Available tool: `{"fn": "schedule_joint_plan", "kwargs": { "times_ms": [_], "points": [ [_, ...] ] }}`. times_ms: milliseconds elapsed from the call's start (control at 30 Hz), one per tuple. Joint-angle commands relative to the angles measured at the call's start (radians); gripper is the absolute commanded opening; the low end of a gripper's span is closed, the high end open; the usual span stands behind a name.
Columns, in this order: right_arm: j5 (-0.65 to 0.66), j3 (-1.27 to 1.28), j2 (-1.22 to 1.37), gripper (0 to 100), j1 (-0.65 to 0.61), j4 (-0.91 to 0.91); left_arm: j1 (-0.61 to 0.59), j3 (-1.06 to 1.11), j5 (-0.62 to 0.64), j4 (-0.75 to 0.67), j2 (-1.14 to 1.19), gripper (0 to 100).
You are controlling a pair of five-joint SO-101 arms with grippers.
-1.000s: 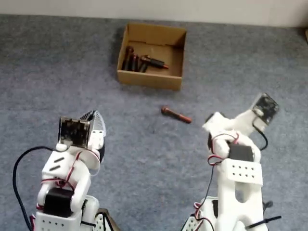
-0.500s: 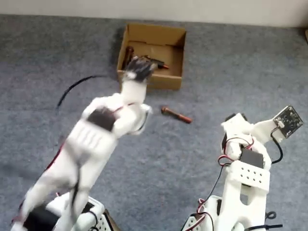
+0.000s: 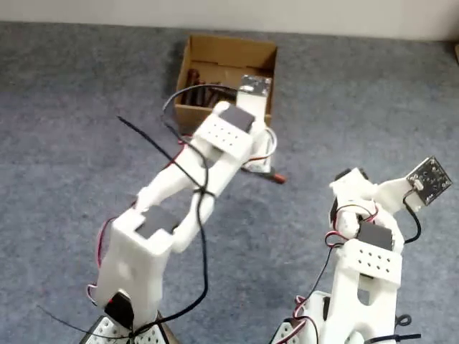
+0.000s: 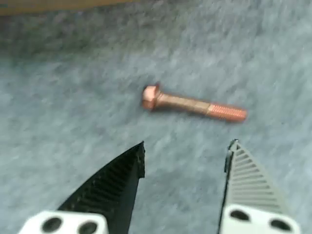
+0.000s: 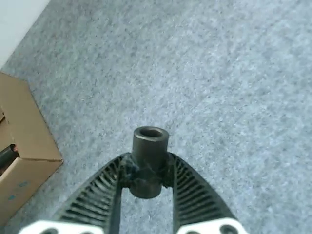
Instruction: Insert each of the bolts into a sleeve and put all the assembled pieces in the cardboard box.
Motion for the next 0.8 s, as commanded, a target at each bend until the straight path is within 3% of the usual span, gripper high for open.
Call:
{"fn": "schedule_joint_plan", "kwargs": {
  "times_ms": [0,200,567,767],
  "points": [
    [-0.002,-0.012,-0.03,0.5,0.01,-0.021,0.044,-0.269,0.097,0.072,0.148,28],
    [-0.002,-0.012,-0.033,0.5,0.01,-0.021,0.033,-0.464,0.123,0.091,0.348,28],
    [-0.002,-0.012,-0.033,0.5,0.01,-0.021,-0.01,-0.728,0.124,0.276,0.545,27],
    [-0.002,-0.01,-0.033,0.5,0.01,-0.021,-0.088,-0.812,0.115,0.276,0.601,14]
  ]
}}
